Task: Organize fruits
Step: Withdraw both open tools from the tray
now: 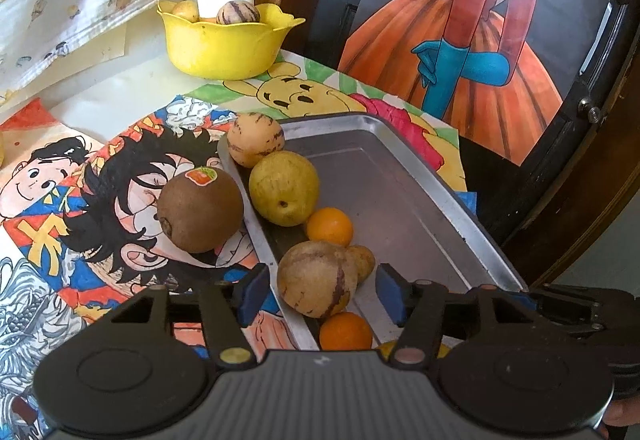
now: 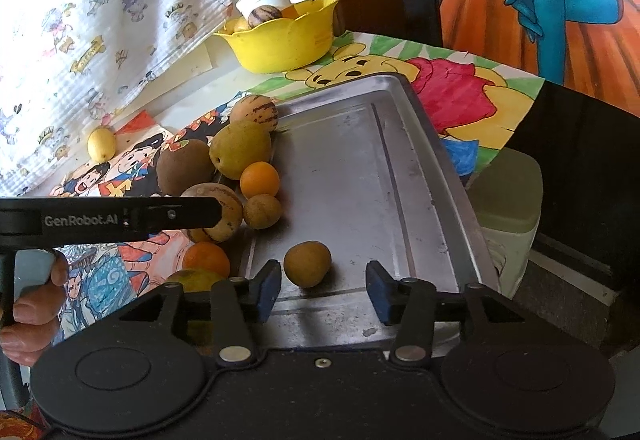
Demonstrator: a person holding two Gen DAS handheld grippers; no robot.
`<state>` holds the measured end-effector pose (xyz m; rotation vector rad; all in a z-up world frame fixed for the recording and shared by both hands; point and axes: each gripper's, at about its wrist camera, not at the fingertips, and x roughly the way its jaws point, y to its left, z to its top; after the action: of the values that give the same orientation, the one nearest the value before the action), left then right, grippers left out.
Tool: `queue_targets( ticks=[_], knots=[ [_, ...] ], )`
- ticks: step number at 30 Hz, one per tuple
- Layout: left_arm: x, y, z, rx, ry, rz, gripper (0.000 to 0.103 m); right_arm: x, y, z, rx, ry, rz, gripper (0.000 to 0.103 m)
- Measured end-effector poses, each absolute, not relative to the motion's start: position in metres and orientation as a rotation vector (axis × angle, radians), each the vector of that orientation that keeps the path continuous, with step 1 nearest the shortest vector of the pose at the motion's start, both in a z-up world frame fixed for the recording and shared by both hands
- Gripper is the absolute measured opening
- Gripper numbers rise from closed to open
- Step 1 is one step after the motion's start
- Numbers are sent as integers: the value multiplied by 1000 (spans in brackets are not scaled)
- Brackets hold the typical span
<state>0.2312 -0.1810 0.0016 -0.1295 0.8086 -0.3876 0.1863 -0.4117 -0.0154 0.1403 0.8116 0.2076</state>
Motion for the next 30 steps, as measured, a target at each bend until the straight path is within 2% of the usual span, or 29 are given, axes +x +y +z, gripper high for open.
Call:
queue_targets(
  ticks=[4, 6, 12, 20, 30],
  knots=[
    [227, -178, 7, -144, 797, -380, 73, 179, -415, -9, 153, 786, 195, 59],
    [224, -175, 11, -157, 786, -371, 83, 175, -417, -4, 157, 768, 189, 63],
    [211, -164, 29, -178, 729, -332, 99, 161, -417, 14, 161, 706, 176, 80],
    [186, -148, 55, -128, 632, -271, 103, 133, -412, 40, 190, 604, 169, 102],
    [161, -119, 69, -96, 612, -214, 103, 99, -397, 55, 232, 548, 159, 102]
  ],
)
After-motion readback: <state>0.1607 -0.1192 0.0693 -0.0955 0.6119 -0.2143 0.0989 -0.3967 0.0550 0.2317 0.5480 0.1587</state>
